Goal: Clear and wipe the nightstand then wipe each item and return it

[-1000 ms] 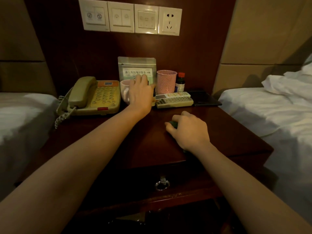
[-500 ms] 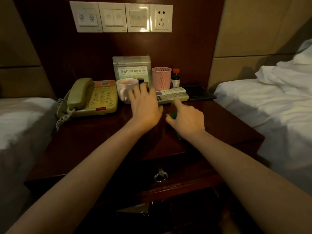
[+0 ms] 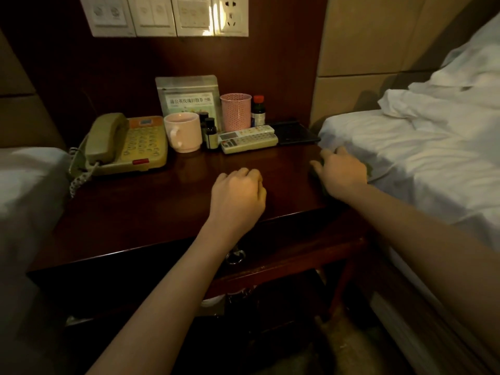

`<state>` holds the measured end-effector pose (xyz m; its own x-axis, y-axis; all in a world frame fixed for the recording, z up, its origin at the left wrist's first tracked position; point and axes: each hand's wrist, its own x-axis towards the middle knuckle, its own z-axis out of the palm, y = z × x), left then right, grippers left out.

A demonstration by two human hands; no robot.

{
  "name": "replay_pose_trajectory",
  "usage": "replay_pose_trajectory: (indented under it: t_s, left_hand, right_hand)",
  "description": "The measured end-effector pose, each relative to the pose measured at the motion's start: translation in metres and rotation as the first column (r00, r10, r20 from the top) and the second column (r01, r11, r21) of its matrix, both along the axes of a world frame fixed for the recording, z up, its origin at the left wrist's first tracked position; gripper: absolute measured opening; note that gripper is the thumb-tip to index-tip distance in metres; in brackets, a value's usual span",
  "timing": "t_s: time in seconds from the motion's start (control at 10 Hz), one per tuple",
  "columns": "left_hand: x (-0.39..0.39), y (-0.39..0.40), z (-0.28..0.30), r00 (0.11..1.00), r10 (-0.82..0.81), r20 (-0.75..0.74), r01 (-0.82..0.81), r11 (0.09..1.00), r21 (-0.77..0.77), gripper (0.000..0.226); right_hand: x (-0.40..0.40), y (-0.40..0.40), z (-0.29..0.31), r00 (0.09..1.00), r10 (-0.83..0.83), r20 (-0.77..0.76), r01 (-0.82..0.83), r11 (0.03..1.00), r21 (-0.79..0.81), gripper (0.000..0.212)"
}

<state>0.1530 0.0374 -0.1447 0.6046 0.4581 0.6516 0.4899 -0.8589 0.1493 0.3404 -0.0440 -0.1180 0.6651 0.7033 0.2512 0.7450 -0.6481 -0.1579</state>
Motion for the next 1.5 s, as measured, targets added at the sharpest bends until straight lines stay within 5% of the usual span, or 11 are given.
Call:
replay_pose_trajectory:
  t_s: [0.2, 0.4, 0.5, 0.6, 0.7, 0.8, 1.0, 1.1, 1.2, 1.3, 1.5]
  left_hand:
    - [-0.003, -0.001, 0.001, 0.996, -0.089, -0.025, 0.089, 0.996, 0.024, 0.015]
    - [-0.029, -0.04, -0.005, 0.844, -0.514, 0.155, 0.493, 0.856, 0.154, 0.013]
    - [-0.05, -0.078, -0.041, 0.788, -0.597, 0.154, 0.603, 0.798, 0.008, 0.015]
    - [-0.057, -0.108, -0.076, 0.811, -0.584, 0.015, 0.578, 0.798, -0.172, 0.016]
    - [-0.044, -0.116, -0.086, 0.881, -0.473, -0.007, 0.465, 0.869, -0.168, 0.022]
    - [-0.023, -0.111, -0.069, 0.955, -0.286, 0.079, 0.291, 0.955, -0.058, 0.037]
    - [0.01, -0.099, -0.042, 0.991, -0.001, -0.137, -0.007, 0.998, -0.058, 0.072]
    - [0.016, -0.096, -0.051, 0.971, 0.086, -0.224, -0.08, 0.996, 0.032, 0.08]
    - [0.018, -0.094, -0.052, 0.972, 0.087, -0.219, -0.081, 0.996, 0.041, 0.084]
    - [0.014, -0.096, -0.047, 0.967, 0.042, -0.25, -0.041, 0.999, 0.007, 0.089]
    - [-0.001, -0.113, -0.044, 0.96, -0.054, -0.277, 0.013, 0.989, -0.145, 0.081]
  right_hand:
    - [-0.016, 0.001, 0.024, 0.983, -0.072, -0.169, 0.018, 0.952, -0.306, 0.063]
    - [-0.045, -0.025, 0.027, 0.998, 0.055, -0.02, -0.057, 0.984, -0.17, 0.074]
    - [-0.041, -0.04, 0.027, 0.974, 0.195, 0.118, -0.182, 0.977, -0.113, 0.066]
    - [-0.024, -0.042, 0.033, 0.959, 0.215, 0.185, -0.204, 0.976, -0.078, 0.049]
    - [-0.013, -0.046, 0.028, 0.964, 0.121, 0.237, -0.103, 0.991, -0.089, 0.027]
    - [-0.01, -0.058, 0.011, 0.951, 0.016, 0.309, 0.032, 0.989, -0.147, 0.026]
    - [-0.017, -0.071, -0.021, 0.978, 0.078, 0.196, -0.121, 0.968, 0.221, 0.041]
    - [0.006, -0.062, -0.025, 0.983, 0.111, 0.145, -0.135, 0.976, 0.171, 0.029]
    - [0.025, -0.057, -0.023, 0.999, 0.038, 0.03, -0.043, 0.985, 0.17, 0.035]
    - [0.017, -0.059, -0.029, 0.994, 0.04, 0.098, -0.053, 0.99, 0.13, 0.045]
    - [-0.046, -0.111, -0.059, 0.948, 0.058, 0.313, -0.192, 0.889, 0.416, 0.061]
